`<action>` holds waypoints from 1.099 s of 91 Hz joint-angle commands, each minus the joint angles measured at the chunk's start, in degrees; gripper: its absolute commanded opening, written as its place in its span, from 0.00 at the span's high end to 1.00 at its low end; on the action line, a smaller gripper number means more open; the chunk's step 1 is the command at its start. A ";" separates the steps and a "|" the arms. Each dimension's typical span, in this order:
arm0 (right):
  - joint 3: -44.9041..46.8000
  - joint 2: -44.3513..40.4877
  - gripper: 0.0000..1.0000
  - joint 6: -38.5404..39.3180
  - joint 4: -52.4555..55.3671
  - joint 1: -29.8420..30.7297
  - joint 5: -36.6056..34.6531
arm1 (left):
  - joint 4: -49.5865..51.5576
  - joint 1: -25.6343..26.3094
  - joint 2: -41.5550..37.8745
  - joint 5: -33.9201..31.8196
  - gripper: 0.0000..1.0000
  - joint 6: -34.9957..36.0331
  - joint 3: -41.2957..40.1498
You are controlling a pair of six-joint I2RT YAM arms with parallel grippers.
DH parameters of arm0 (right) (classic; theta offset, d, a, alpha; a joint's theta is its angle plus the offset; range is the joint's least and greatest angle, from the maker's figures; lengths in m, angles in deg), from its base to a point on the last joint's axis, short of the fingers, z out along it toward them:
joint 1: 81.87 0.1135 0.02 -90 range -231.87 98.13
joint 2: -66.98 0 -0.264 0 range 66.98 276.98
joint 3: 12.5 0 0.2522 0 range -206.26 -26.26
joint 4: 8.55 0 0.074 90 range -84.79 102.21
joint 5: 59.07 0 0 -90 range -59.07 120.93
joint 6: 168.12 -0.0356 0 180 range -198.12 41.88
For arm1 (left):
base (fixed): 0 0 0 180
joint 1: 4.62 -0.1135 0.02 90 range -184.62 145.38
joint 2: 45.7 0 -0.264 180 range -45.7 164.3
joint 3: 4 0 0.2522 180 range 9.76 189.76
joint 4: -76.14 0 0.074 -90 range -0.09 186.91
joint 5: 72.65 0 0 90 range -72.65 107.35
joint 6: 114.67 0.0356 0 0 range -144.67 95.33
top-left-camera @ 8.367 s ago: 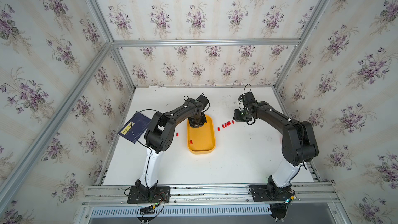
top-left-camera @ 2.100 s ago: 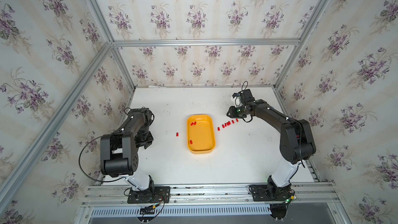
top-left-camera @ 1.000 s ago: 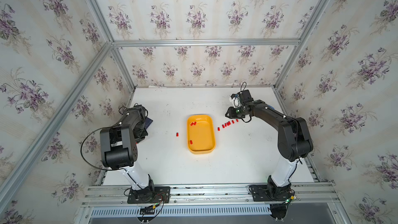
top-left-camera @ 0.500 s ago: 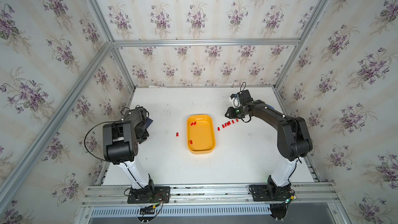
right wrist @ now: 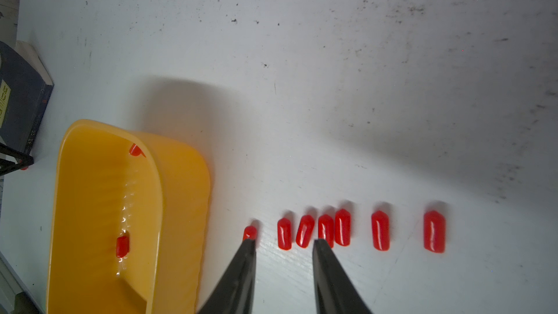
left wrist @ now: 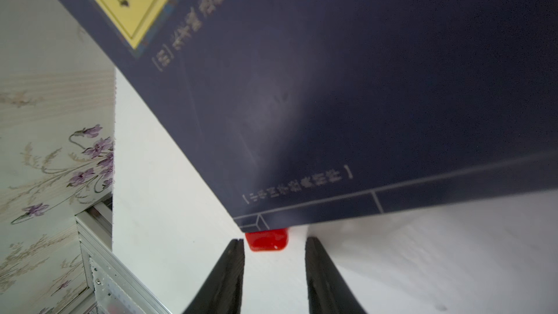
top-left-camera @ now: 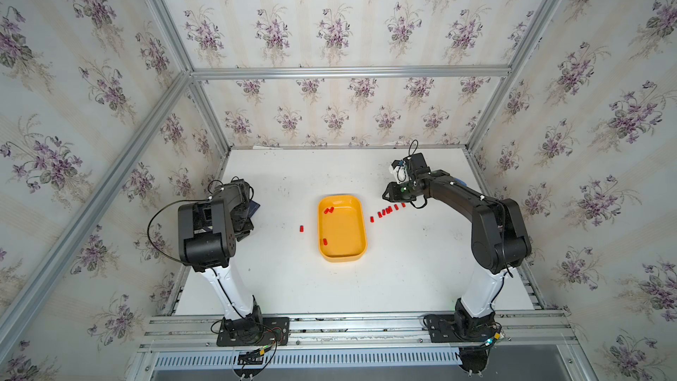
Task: Take the screw protection sleeves out of the storage box
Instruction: Pick up the screw protection sleeve from the center of the board.
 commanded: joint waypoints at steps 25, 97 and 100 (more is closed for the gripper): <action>-0.50 -0.68 0.63 1.21 0.16 0.01 0.01 | 1.14 -0.68 1.82 0.81 0.63 2.84 2.13; -0.24 -0.52 0.63 1.26 -0.10 -0.01 -0.03 | 1.51 0.91 0.79 4.42 0.82 2.65 -0.42; -0.17 -0.52 0.63 1.23 -0.10 0.01 -0.11 | 1.51 0.91 0.72 4.48 0.84 2.61 -0.41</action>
